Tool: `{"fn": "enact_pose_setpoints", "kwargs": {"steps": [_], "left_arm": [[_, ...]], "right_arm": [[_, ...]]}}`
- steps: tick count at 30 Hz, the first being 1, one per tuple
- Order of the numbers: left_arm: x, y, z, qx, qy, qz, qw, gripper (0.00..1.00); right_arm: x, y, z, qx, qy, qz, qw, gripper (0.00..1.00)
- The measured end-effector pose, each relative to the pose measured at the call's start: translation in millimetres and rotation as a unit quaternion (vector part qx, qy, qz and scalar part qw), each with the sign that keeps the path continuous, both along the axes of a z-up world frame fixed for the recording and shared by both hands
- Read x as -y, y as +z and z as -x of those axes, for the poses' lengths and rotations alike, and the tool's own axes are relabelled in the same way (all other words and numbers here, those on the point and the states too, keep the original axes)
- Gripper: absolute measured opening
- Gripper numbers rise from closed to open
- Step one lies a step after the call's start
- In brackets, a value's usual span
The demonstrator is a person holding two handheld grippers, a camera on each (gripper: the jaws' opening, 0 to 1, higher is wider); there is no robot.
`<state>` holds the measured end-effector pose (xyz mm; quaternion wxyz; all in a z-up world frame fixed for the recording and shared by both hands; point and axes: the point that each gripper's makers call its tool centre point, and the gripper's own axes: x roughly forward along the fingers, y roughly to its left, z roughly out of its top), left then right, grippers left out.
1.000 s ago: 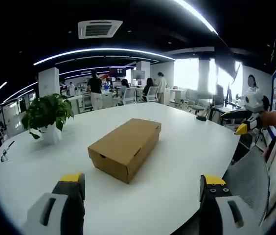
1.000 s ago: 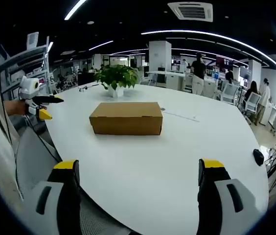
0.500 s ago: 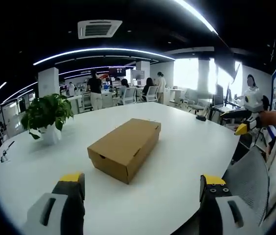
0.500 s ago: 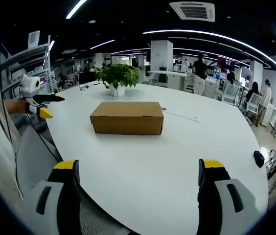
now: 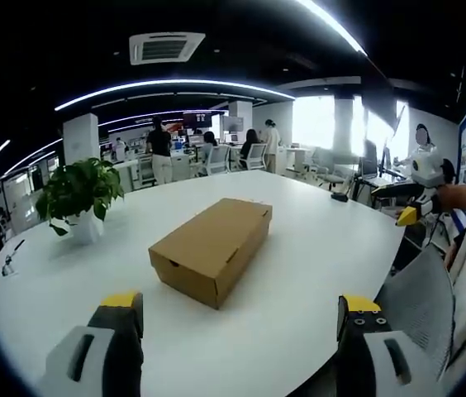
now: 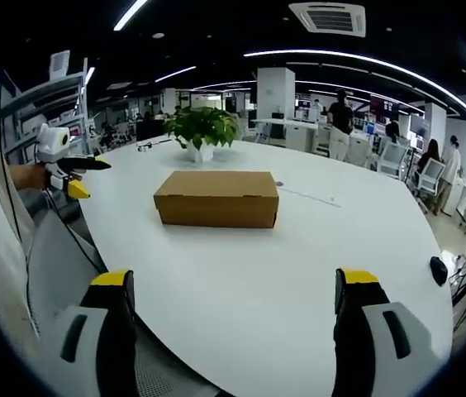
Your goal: Operate the shoe box by opening the lid, removing the specified soft item, and placing it in the target area until the item is outside and the box remains undamaged.
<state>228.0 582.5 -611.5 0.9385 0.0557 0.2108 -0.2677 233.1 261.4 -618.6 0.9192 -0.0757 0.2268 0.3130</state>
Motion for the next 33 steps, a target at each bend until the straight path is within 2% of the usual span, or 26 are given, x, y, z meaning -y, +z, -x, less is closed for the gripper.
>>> {"fn": "enact_pose_setpoints", "kwargs": {"steps": [33], "left_arm": [[6.7,-5.9,0.5,-0.007,0.004,0.005,1.0,0.98]], "right_arm": [[2.5,-4.3,0.7,-0.009,0.012,0.012,0.9998,0.96]]}}
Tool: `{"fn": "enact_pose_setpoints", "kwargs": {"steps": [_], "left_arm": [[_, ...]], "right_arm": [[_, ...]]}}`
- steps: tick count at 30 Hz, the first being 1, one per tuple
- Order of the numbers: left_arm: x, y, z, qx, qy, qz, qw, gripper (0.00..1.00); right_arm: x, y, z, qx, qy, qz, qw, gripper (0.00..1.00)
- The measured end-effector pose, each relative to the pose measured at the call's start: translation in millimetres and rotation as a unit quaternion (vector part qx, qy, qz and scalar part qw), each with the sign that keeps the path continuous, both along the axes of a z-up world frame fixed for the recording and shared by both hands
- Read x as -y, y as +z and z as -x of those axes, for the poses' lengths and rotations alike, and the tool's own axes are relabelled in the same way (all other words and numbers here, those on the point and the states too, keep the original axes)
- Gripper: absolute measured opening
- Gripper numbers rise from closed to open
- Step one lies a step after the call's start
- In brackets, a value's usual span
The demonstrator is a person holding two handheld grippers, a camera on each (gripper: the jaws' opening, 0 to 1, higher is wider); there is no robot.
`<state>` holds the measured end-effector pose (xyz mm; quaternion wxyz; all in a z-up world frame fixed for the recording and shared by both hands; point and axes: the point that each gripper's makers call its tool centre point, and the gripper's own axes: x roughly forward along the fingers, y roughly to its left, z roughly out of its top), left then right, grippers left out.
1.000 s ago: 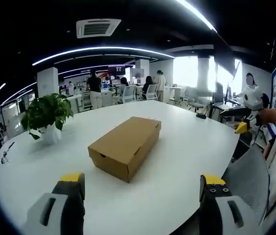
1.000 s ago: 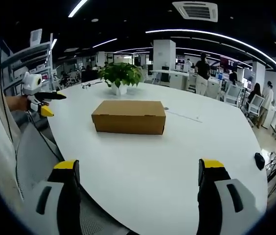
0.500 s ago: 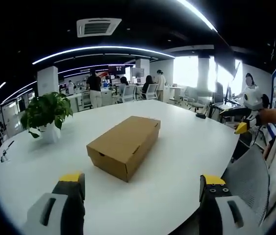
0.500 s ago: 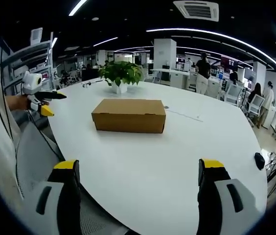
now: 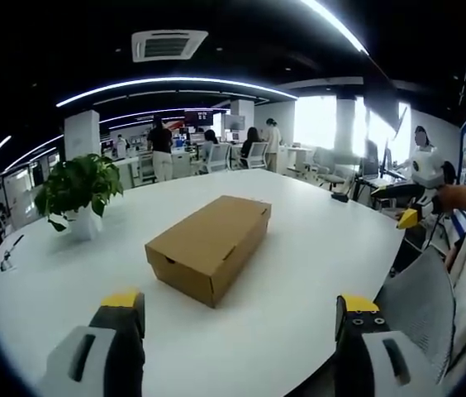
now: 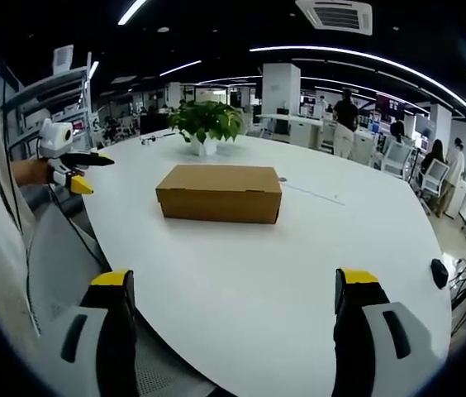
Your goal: Operate the shoe box by opening the lid, removing the specified soft item, and placing it in the target area until the item is outside and the box remains undamaged.
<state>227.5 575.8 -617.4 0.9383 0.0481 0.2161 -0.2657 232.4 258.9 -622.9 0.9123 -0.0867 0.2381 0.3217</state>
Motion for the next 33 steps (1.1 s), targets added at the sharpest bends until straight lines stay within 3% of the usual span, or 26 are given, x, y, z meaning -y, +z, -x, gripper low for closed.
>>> {"fn": "enact_pose_setpoints", "kwargs": {"steps": [13,33], "left_arm": [[2,-1.2,-3.5,-0.002,0.005,-0.003,1.0,0.96],[11,-13.0,-21.0,-0.012,0.025,-0.014,0.9995,0.81]], "right_arm": [[2,-0.9,-4,-0.001,0.007,0.005,1.0,0.96],[-1,-2.9,-30,0.007,0.042,0.017,0.9989,0.89]]}}
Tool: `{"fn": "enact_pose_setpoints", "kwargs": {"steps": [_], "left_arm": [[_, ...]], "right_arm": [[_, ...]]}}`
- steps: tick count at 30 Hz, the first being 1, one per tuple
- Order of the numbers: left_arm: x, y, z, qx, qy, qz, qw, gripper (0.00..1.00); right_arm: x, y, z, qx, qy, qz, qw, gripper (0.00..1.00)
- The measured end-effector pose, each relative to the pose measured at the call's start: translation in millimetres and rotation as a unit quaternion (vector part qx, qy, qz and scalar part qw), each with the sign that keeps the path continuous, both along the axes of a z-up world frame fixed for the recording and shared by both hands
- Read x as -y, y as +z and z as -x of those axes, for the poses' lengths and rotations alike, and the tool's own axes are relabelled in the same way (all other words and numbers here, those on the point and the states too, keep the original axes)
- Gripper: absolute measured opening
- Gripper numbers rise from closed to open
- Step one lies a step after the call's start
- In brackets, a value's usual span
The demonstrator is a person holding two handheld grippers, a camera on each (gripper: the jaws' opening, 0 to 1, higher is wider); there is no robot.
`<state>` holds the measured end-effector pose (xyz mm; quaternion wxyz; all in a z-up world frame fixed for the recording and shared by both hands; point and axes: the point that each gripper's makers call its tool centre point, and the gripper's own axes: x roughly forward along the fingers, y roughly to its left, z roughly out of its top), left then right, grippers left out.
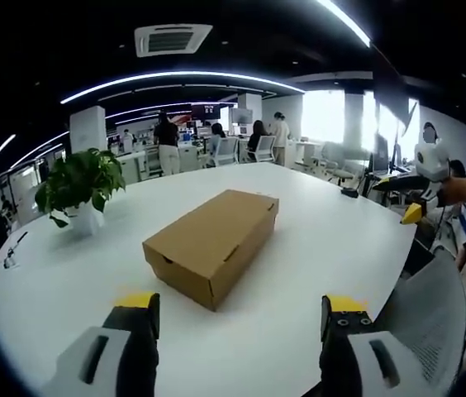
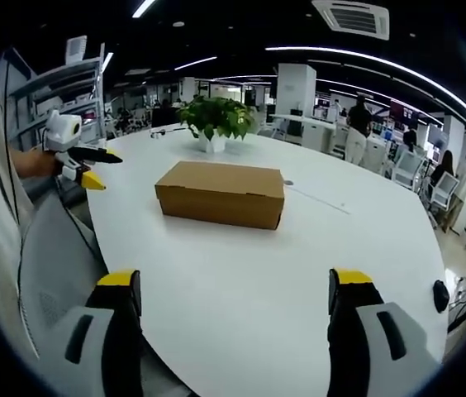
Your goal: Operate the shoe box by opening the lid, removing the specified soft item, and placing it in the target area until the item is outside and the box remains undamaged.
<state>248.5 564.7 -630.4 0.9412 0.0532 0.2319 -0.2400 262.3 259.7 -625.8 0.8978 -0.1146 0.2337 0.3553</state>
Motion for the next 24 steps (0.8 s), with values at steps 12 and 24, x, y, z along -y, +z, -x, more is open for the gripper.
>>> {"fn": "enact_pose_setpoints", "kwargs": {"steps": [12,24], "left_arm": [[-1,-6.7,-13.9,-0.004,0.022,-0.004,0.9997,0.74],[-5,-15.0,-30.2,-0.006,0.062,0.001,0.998,0.68]], "right_arm": [[-4,-2.1,-26,0.008,0.02,0.004,0.9998,0.84],[-17,-10.8,-62,0.012,0.061,0.011,0.998,0.79]]}}
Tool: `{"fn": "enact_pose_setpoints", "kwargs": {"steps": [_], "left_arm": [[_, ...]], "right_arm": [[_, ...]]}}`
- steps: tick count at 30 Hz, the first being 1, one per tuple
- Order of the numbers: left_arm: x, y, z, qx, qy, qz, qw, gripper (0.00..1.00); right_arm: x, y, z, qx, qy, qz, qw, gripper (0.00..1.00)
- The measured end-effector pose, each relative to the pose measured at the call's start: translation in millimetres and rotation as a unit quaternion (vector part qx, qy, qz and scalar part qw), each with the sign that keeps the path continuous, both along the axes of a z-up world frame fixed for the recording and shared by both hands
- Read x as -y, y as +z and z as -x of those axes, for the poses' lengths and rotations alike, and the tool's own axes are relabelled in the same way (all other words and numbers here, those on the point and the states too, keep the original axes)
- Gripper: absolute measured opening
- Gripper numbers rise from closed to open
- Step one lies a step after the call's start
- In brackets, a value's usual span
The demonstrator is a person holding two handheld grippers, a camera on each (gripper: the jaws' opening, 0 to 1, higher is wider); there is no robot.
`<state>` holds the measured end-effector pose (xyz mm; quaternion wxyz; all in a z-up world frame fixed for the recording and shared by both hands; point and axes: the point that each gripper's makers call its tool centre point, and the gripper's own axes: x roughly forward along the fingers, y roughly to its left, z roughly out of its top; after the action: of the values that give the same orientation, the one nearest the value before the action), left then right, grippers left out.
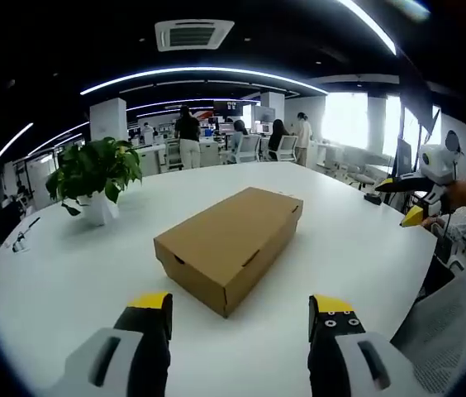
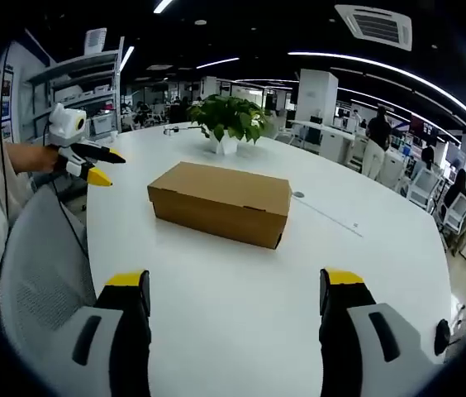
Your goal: Operate the shoe box by opening the lid, removing the specified soft item, and placing it in the target area until the item is outside and the box remains undamaged.
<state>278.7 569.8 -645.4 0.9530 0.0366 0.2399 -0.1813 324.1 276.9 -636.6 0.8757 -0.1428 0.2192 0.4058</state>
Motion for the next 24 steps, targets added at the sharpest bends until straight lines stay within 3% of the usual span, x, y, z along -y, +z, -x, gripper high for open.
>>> {"fn": "enact_pose_setpoints", "kwargs": {"steps": [13,24], "left_arm": [[2,-11.3,-15.9,-0.01,0.025,0.004,0.9996,0.61],[0,-29.3,-31.7,-0.028,0.052,-0.011,0.9982,0.58]], "right_arm": [[-10,-14.3,-35,-0.007,0.043,0.015,0.9989,0.75],[-20,-28.0,-66,-0.013,0.084,0.032,0.9959,0.69]]}}
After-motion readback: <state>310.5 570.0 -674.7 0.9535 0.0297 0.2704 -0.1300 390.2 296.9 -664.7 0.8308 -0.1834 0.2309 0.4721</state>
